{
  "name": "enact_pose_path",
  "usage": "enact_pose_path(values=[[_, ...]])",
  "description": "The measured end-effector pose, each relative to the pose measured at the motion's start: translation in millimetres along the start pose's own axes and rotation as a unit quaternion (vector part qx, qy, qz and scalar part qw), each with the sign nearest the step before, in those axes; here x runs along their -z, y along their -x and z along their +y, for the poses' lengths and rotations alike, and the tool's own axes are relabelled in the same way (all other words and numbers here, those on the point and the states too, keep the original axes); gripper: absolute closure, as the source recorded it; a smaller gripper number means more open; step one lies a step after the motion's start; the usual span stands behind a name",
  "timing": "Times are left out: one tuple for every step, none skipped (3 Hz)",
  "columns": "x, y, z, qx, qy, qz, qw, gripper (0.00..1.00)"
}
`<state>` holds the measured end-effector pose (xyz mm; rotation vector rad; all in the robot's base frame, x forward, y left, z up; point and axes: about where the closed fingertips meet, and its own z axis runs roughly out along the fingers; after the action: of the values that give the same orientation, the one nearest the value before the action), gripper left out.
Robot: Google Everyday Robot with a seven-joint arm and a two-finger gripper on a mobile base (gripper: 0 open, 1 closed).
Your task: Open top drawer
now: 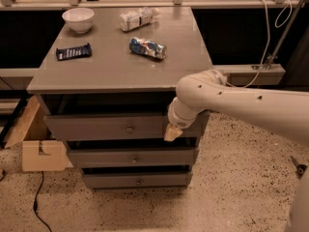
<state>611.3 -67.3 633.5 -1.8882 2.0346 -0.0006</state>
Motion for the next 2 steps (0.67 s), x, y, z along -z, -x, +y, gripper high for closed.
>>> enact_pose_path(values=[[1.4,-6.3,3.2,-0.015,-0.004,0.005,0.9999,0.61],[8.1,-3.6,0.8,-0.015,-0.004,0.005,0.9999,0.84]])
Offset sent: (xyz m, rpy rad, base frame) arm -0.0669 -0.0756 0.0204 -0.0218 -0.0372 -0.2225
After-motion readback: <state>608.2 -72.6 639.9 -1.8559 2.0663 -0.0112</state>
